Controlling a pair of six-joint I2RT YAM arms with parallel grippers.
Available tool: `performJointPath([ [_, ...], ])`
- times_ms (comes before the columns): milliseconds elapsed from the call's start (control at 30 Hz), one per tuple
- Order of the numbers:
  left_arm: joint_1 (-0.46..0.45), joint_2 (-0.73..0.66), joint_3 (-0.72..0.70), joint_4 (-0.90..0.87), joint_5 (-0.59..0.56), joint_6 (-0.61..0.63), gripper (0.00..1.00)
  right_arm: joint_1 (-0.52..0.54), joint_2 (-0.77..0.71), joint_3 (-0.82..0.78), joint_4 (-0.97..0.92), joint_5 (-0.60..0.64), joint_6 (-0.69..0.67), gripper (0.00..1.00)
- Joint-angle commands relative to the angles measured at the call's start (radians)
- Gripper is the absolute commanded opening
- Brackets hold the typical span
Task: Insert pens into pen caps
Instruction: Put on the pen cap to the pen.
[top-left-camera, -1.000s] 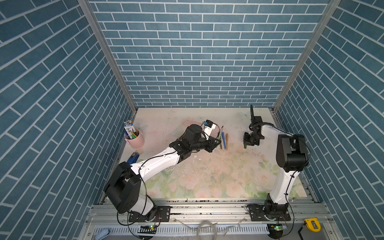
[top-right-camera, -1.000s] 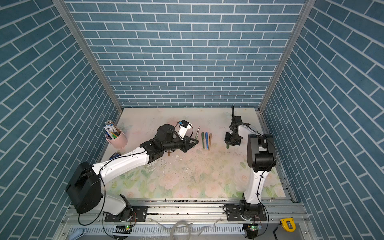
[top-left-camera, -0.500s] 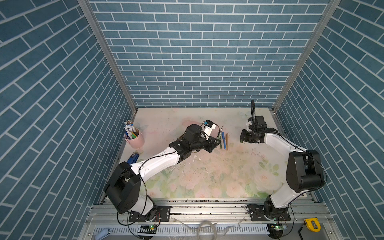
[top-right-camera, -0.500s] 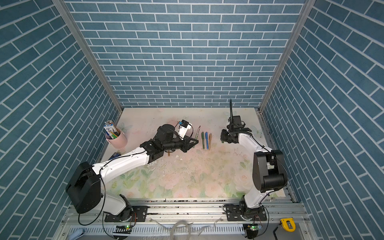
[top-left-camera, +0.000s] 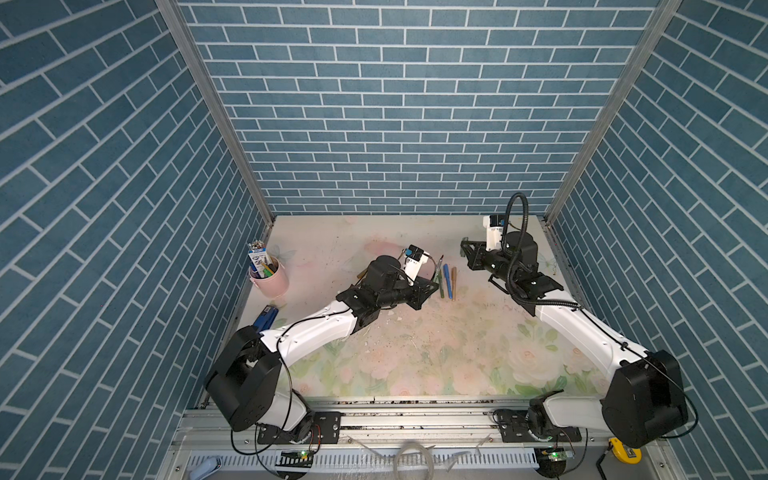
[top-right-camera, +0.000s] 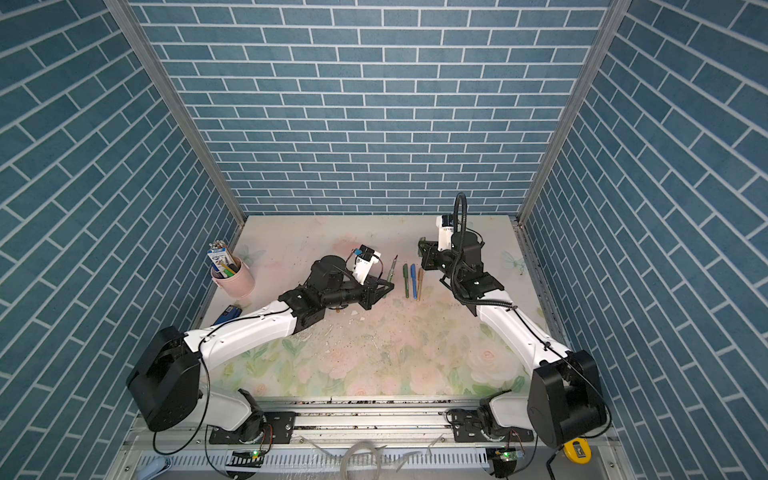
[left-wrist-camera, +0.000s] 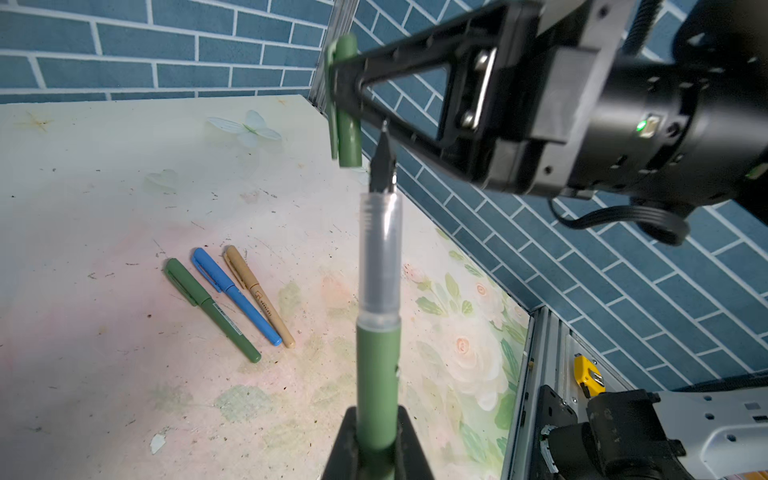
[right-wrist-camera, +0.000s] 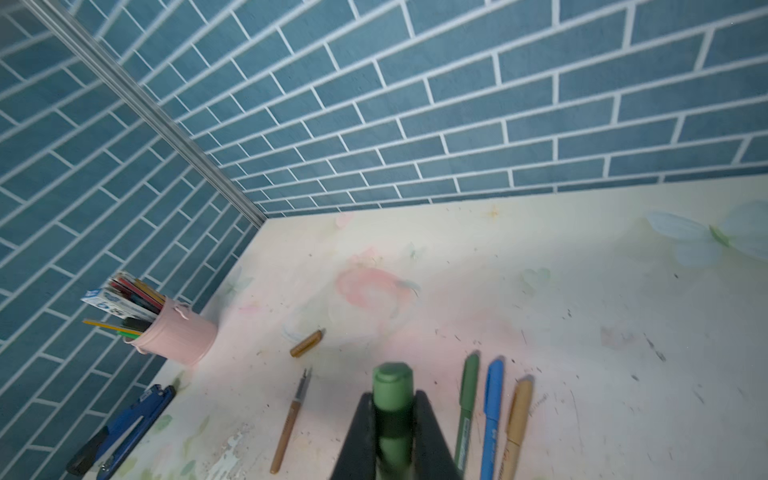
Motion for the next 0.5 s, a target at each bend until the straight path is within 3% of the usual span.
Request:
performJointPath([
  [0,-0.004,-0.035,-0.02,0.081,-0.023,0.033,0.0,0.042,-0.024,0.03,0.12,-0.008,0.04,0.11],
  [467,-0.004,-0.039,-0.017,0.071,-0.029,0.043,0.0,0.121,-0.069,0.058,0.188,-0.059,0.143,0.11],
])
